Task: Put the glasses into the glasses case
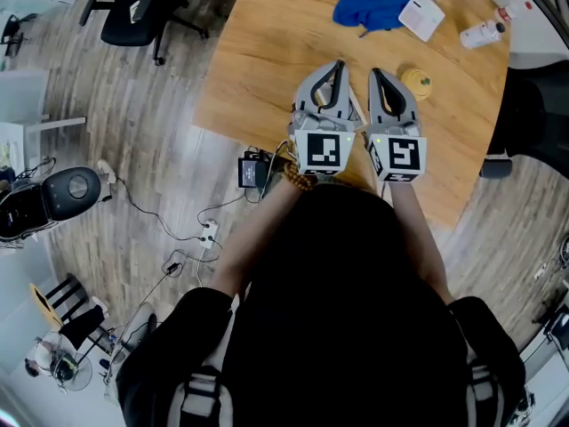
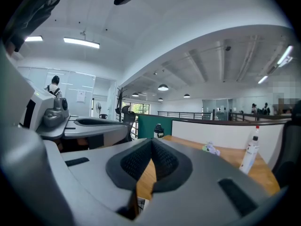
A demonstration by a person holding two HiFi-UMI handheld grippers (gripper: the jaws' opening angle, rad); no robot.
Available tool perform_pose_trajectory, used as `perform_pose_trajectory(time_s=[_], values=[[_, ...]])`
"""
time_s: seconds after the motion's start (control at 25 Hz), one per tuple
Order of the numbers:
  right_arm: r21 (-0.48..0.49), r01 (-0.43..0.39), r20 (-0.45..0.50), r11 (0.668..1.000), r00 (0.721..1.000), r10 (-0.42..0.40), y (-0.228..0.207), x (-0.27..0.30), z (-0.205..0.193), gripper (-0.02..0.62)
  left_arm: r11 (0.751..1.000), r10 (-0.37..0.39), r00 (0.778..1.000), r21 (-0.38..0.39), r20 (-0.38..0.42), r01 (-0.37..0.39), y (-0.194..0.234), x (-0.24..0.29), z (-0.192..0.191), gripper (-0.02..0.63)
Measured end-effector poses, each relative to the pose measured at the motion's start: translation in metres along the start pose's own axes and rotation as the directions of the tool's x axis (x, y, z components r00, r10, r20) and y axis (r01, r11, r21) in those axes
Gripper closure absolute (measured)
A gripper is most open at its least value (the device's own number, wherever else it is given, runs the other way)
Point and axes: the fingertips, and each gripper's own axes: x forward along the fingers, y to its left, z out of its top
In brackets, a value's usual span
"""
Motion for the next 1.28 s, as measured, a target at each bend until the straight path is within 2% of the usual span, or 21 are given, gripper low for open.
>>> perform_pose_trajectory(time_s=[0.72, 1.0, 1.28], values=[[-0.018, -0.046, -0.114, 0.999, 0.993, 0.043, 0.005, 0.004, -0.05, 0.591, 1.0, -0.001, 0.996, -0.009, -0.094, 0.0, -0.003, -0.006, -0.041, 0.586], [-0.043, -0.006, -0.166, 0.999, 0.986, -0.001, -0.003, 0.003, -0.064, 0.591, 1.0, 0.005, 0.993, -0.017, -0.115, -0.007, 0.0, -0.007, -0.051, 0.586], [-0.039, -0.006, -0.199, 0.999, 0.98, -0.002, -0.005, 0.003, -0.075, 0.591, 1.0, 0.011, 0.992, -0.023, -0.129, -0.015, 0.003, -0.01, -0.055, 0.586]])
